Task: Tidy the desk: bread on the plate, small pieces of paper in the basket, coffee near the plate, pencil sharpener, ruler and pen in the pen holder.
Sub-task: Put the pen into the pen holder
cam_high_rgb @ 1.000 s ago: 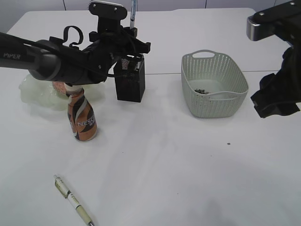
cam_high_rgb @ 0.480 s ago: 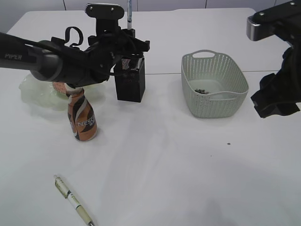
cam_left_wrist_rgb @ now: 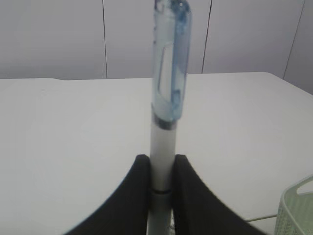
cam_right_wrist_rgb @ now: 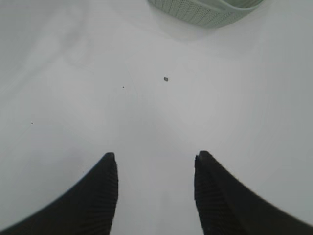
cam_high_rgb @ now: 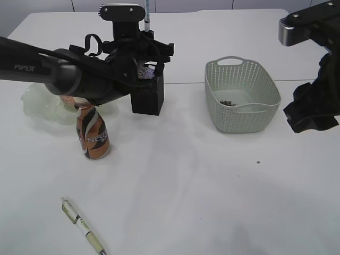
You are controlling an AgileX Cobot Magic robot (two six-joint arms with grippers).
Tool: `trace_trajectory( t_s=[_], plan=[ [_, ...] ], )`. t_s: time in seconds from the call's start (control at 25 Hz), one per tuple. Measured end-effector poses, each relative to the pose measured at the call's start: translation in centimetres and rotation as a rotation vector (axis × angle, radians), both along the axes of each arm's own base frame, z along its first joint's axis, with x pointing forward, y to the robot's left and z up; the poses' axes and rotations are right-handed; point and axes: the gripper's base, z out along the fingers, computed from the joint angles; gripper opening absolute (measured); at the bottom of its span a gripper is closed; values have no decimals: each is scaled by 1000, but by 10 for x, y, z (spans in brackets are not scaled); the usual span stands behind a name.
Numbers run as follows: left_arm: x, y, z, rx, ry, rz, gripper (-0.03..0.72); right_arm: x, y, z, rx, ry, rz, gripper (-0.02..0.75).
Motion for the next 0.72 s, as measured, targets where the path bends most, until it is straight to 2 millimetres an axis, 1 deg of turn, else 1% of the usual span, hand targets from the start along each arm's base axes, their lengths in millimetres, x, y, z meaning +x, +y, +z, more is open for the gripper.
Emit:
trace_trajectory(
  t_s=[0.28, 0.44, 0.56, 0.72],
  plan=[
    [-1, 1, -2, -25, 12, 28, 71, 0, 0, 0, 0, 0, 0, 376],
    [0, -1, -13, -3, 23, 21, 71, 0, 0, 0, 0, 0, 0, 376],
    [2, 0, -25, 14, 20, 33, 71, 0, 0, 0, -1, 0, 2, 376],
    [3, -1, -35, 40, 3, 31, 71, 0, 0, 0, -2, -1, 2, 376]
  ],
)
